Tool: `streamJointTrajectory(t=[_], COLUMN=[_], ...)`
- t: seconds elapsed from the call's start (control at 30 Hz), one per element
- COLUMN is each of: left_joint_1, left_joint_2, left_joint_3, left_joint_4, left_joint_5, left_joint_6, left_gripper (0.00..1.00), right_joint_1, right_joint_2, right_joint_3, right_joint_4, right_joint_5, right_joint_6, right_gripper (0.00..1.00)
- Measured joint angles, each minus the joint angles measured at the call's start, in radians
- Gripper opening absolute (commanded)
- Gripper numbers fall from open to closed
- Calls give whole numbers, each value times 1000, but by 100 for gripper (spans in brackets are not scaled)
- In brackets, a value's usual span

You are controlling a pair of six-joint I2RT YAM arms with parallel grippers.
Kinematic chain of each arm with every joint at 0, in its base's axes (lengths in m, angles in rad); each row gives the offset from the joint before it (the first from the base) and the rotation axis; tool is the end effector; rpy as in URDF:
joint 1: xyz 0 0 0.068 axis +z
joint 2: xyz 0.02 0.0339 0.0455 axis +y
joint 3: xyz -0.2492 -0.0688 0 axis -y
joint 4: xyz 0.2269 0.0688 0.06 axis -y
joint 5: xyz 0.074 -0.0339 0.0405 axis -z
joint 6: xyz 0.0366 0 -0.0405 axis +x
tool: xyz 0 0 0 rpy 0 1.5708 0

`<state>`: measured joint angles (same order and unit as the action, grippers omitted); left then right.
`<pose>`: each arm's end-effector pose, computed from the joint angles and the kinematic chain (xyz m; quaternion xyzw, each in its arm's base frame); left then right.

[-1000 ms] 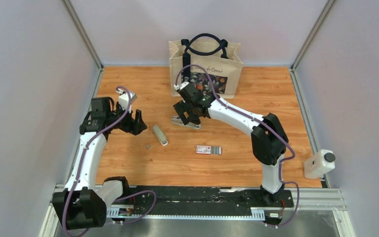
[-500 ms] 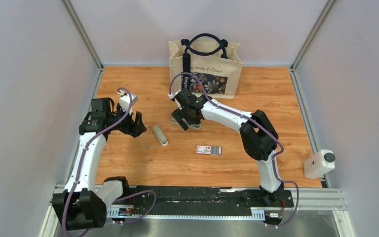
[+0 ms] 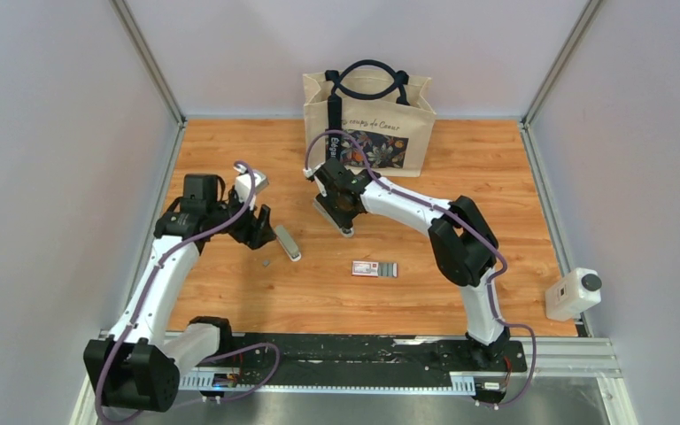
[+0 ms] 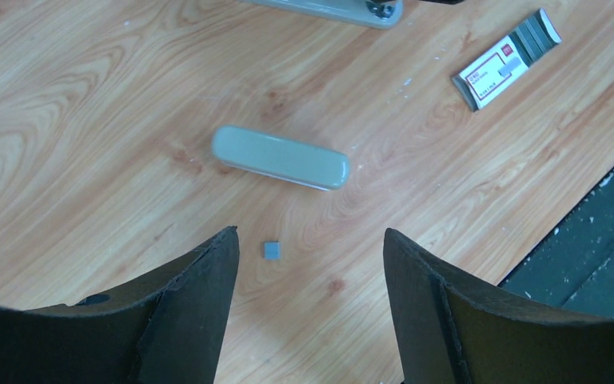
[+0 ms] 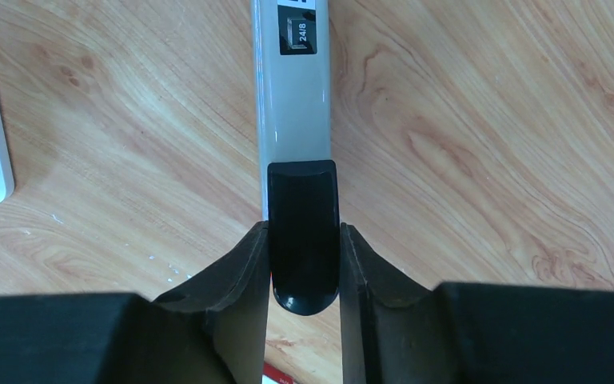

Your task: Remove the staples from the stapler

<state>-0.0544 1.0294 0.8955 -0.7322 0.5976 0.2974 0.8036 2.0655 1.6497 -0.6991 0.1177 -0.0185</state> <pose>0.1906 -0.0310 0.2768 0.2570 0.8654 -0.2343 0.3609 0.2937 0.2984 0.1970 -0.3764 0.8968 0.0334 0.2303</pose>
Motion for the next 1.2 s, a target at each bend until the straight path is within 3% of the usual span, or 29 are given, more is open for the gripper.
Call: streamJointTrajectory(t=[0.07,0.1,0.27,0.5,0.73,0.97,1.2], left_joint_1=[-42,-59,-134,-208,-338,-357,-357], left_joint_2=[13,21,76,200,304,426,400], left_joint_3=[7,12,35,104,154,178,177], left_joint_4=[5,7,32,69,97,122,154], left_joint_5=[-13,-19,-42,-58,-47,11,15], left_joint_6=[0,0,-3,-24,-44,-138,-169], left_gripper=[75,77,85,85,84,82,82], right_joint_1=[0,0,-5,-51,-66,-60,-27], right_joint_2=[0,0,-29,-359,-563,-547,-374], right_joint_3=[0,0,-51,-454,-652,-664,-559], right_joint_4=[0,-1,49,238,444,514,471], right_joint_5=[0,1,16,-11,-8,-3,50], right_joint_6=[10,16,88,292,469,566,560], right_gripper=[1,0,0,0,0,0,0])
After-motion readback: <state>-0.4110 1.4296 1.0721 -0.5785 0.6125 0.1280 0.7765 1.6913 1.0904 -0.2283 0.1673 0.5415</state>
